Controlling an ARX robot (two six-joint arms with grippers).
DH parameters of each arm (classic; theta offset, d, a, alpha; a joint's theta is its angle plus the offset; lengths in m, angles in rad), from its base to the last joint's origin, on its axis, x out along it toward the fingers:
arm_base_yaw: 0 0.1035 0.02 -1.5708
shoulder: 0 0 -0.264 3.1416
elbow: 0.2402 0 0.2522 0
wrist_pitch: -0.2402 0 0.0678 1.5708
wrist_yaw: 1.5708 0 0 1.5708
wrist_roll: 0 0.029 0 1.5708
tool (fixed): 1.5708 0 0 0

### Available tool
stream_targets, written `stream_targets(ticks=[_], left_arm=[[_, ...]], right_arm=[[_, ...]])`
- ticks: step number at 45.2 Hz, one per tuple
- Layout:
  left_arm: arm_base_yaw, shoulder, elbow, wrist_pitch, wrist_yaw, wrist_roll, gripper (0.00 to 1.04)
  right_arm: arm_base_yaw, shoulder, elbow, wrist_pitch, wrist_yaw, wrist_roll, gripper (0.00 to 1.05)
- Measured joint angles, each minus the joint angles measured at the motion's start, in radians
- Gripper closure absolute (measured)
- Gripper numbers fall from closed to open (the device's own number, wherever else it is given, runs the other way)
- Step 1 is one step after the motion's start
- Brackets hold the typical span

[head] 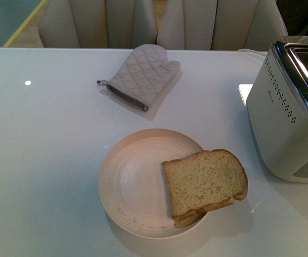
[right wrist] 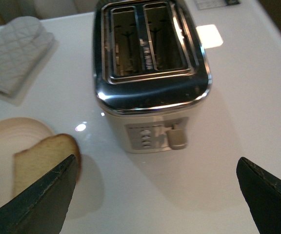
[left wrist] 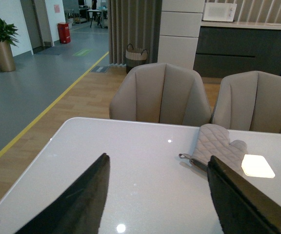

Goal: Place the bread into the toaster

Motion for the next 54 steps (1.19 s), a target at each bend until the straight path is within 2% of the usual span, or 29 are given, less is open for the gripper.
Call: stream_targets(ticks=[11, 19, 35, 48, 54], left_arm=[[0.000, 0.000, 0.000, 0.000, 0.000, 0.000, 0.06], [0.000, 0.000, 0.000, 0.000, 0.000, 0.002, 0.07], [0.000, 0.000, 0.000, 0.000, 0.000, 0.002, 0.07], [0.000, 0.000, 0.000, 0.000, 0.000, 0.002, 0.07], [0.000, 0.000, 0.000, 0.000, 0.000, 0.002, 0.07]], right_arm=[[0.030, 0.320, 0.148, 0.007, -0.251, 0.284, 0.09], [0.063, 0.513, 0.163, 0.117, -0.337, 0.400, 0.09], [0.122, 0.877, 0.153, 0.349, -0.367, 0.497, 0.09], [0.125, 1.324, 0.153, 0.657, -0.418, 0.481, 0.09], [0.122, 1.420, 0.187, 0.704, -0.431, 0.473, 0.09]])
